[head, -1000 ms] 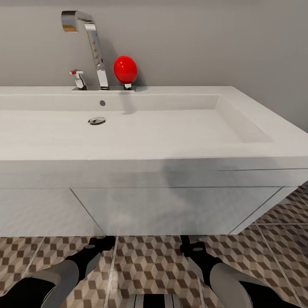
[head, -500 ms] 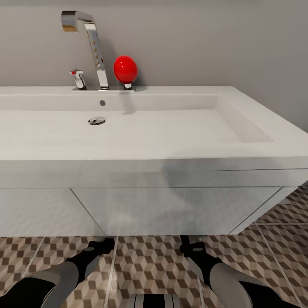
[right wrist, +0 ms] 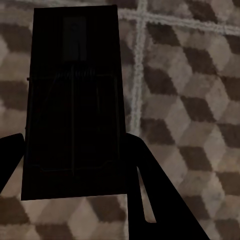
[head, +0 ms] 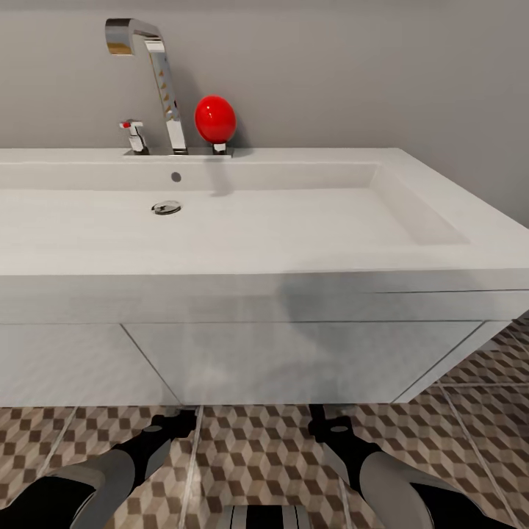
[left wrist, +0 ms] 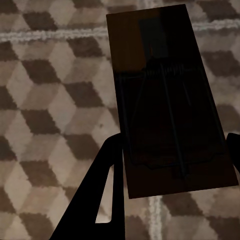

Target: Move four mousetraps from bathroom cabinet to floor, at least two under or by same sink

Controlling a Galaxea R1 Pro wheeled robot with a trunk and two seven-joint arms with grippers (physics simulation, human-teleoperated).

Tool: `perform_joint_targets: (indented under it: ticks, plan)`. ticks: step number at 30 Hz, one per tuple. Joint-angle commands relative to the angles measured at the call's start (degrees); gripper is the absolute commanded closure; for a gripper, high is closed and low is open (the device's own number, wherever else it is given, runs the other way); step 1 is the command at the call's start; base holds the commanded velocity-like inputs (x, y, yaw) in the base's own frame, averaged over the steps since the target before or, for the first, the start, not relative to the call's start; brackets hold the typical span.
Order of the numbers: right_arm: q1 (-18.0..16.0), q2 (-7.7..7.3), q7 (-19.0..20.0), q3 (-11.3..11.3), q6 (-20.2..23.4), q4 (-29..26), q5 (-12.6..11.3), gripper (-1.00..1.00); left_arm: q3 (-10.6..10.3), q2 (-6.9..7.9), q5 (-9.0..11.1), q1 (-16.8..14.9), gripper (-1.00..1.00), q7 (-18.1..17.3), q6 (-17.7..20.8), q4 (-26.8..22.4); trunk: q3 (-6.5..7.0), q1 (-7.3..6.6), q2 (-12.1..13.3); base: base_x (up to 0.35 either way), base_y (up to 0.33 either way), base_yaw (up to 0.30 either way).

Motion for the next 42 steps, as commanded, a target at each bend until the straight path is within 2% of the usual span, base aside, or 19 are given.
perform_joint_targets:
  ticks: [1,42]
  plan:
    - [0.0,0.03,-0.3,-0.5,0.0,0.1,0.5,1.00,-0.5,0.01,0.5,0.0,1.00,0.1,-0.2,0.0,-0.04,-0.01,0.0,0.000,0.000,0.000]
    - [0.6,-0.04,-0.3,-0.6,-0.4,1.6,0.5,1.00,-0.5,0.02,0.7,0.4,1.00,0.1,0.1,0.1,-0.04,-0.01,0.0,0.000,0.000,0.000]
